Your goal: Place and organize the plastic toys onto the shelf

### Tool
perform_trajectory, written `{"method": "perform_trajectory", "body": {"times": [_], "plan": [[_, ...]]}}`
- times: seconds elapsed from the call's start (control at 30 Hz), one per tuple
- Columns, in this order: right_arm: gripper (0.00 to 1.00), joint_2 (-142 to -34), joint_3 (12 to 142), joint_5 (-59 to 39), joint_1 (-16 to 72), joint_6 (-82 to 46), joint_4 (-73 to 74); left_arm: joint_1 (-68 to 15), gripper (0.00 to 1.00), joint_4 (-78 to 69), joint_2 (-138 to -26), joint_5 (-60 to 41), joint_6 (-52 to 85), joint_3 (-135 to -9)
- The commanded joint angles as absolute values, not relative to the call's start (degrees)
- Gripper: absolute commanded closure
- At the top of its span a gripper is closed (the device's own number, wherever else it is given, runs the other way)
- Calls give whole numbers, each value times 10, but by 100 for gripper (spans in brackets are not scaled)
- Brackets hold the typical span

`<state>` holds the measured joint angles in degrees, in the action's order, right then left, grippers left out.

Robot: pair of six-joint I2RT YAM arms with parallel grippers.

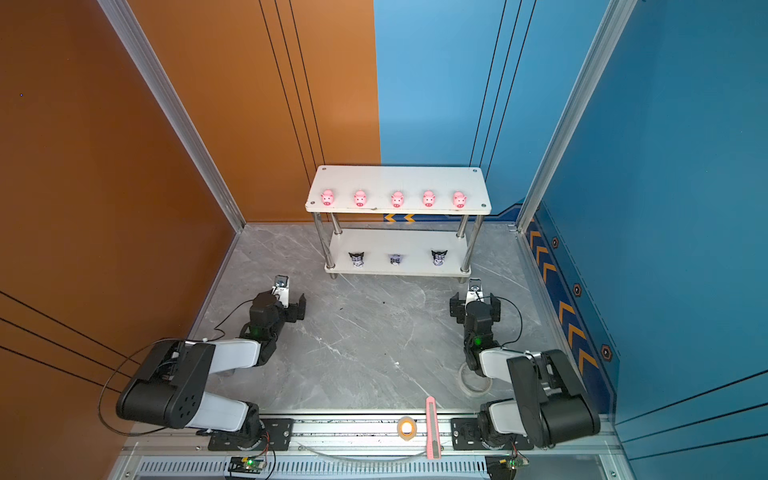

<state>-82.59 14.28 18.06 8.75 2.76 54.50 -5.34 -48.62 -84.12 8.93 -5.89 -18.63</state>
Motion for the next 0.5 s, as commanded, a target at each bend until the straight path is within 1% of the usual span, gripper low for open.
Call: {"method": "perform_trajectory", "body": {"times": [0.0, 0.03, 0.07, 0.1, 0.13, 0.17, 0.23, 0.3, 0.47], "plan": [[0, -912, 121, 132, 60, 5, 739, -1, 2, -692, -914, 0, -9, -144], [0, -884, 124, 132, 59, 2, 692, 6, 2, -726, -920, -5, -2, -135], [0, -861, 138, 101, 49, 1, 624, 12, 2, -679, -894, -7, 5, -138], [0, -867, 149, 73, 45, 6, 609, 14, 2, -629, -878, -6, 6, -151], [0, -881, 158, 74, 46, 8, 618, 11, 2, -597, -881, -9, 1, -169], [0, -882, 167, 87, 47, 4, 604, 9, 2, -595, -896, -26, -5, -183], [0, -870, 184, 102, 47, 0, 549, 5, 2, -569, -895, -44, -19, -195], [0, -881, 181, 107, 49, 0, 573, -1, 2, -563, -891, -24, -20, -194], [0, -877, 208, 127, 42, -17, 516, -8, 2, -563, -894, -3, -22, -197]]}}
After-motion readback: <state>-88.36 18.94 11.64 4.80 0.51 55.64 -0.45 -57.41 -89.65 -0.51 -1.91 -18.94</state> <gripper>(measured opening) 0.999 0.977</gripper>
